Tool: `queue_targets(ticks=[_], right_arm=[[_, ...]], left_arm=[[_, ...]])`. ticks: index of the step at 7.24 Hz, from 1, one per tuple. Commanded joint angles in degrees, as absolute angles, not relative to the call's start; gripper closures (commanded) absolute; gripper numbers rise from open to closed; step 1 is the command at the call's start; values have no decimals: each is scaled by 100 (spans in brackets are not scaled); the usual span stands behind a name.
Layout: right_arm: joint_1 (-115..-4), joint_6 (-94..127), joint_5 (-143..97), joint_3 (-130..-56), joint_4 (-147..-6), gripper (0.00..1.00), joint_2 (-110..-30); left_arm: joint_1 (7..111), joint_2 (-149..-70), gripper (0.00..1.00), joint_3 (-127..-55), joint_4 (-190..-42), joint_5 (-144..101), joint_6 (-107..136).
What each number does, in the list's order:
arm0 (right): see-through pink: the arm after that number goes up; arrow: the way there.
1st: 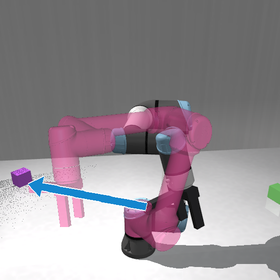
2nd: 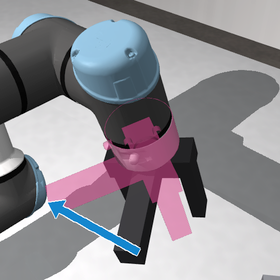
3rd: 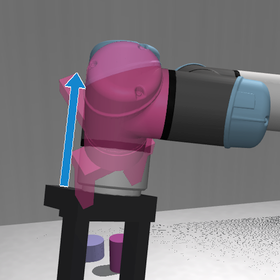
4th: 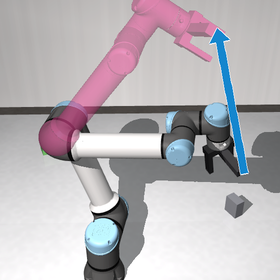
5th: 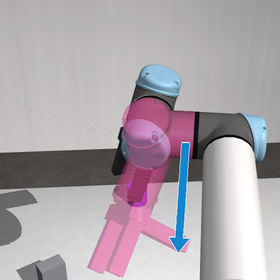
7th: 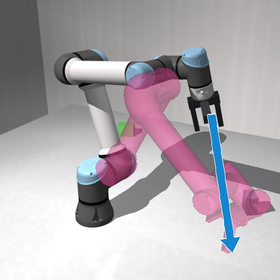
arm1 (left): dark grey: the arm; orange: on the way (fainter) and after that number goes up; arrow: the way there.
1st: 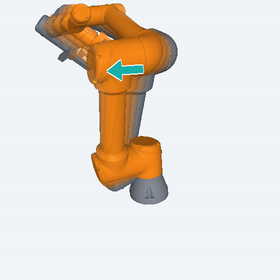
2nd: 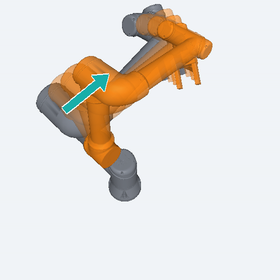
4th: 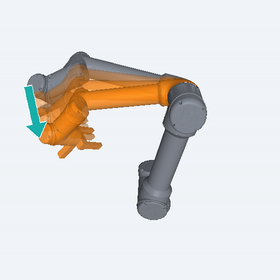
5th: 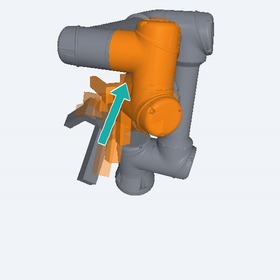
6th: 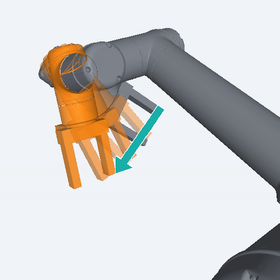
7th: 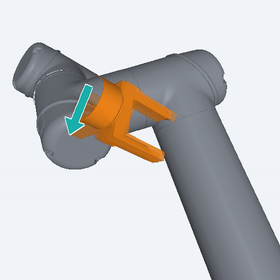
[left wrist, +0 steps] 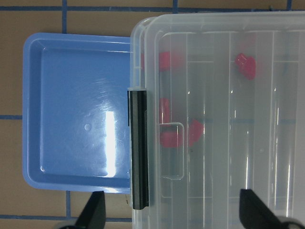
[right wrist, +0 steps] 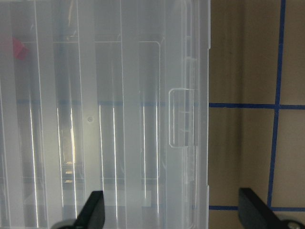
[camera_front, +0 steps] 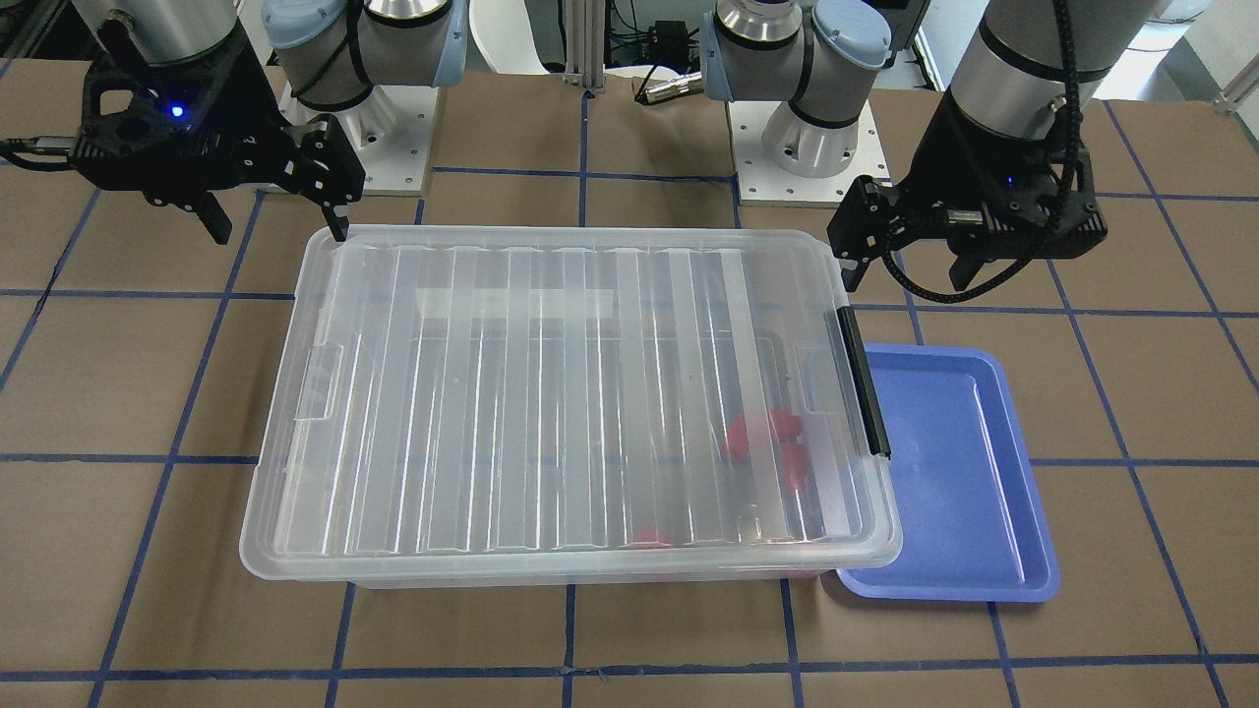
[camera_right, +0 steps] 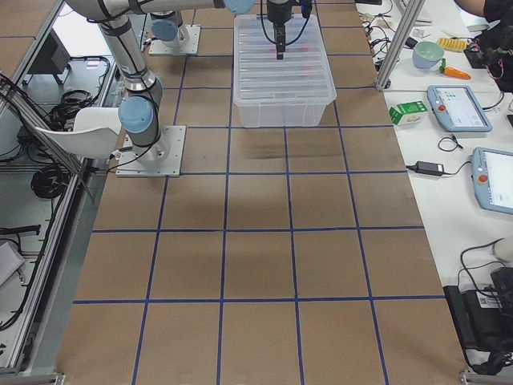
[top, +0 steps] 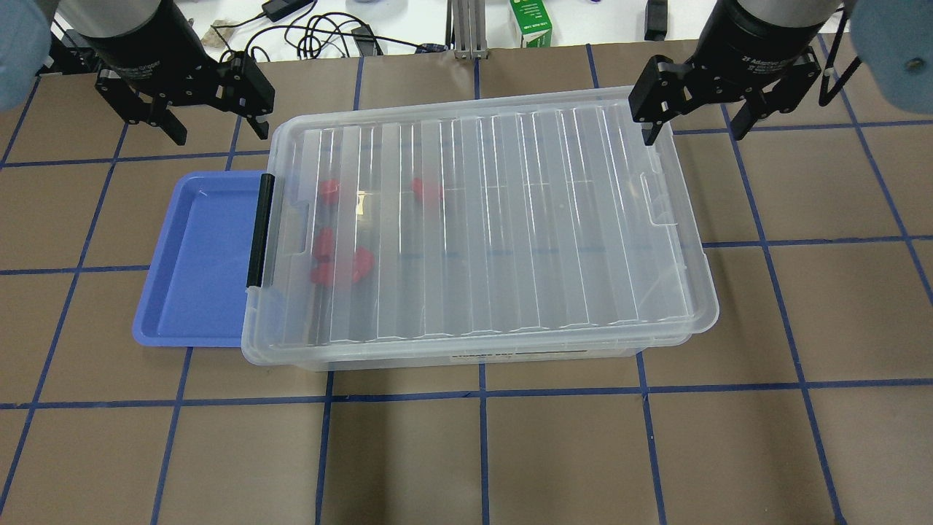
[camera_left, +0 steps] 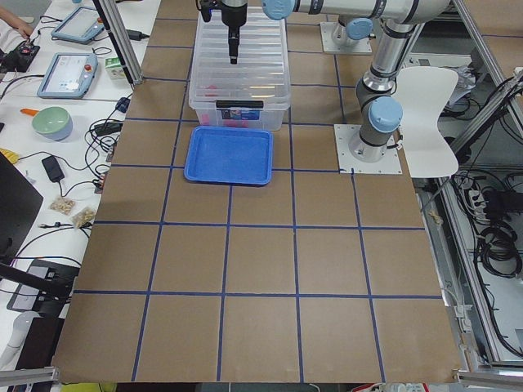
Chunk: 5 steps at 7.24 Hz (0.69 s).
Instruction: Place red block in blue tray from box
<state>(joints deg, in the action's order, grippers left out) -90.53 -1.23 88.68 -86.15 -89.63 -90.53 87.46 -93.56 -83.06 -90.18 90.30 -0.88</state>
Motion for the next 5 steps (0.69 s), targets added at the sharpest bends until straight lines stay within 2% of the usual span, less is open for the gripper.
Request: queue_targets(ticks=[1,5], right_arm=[[-9053,-149,8938,-8613,-8956,0,-9053],[-8843,-517,9096,-8648,-8965,0,-9044]], left_arm=[[8745,-9352,0,-8306,-9018,9035,-88],[8745,-9352,0,-8306,-9018,9026,-88]])
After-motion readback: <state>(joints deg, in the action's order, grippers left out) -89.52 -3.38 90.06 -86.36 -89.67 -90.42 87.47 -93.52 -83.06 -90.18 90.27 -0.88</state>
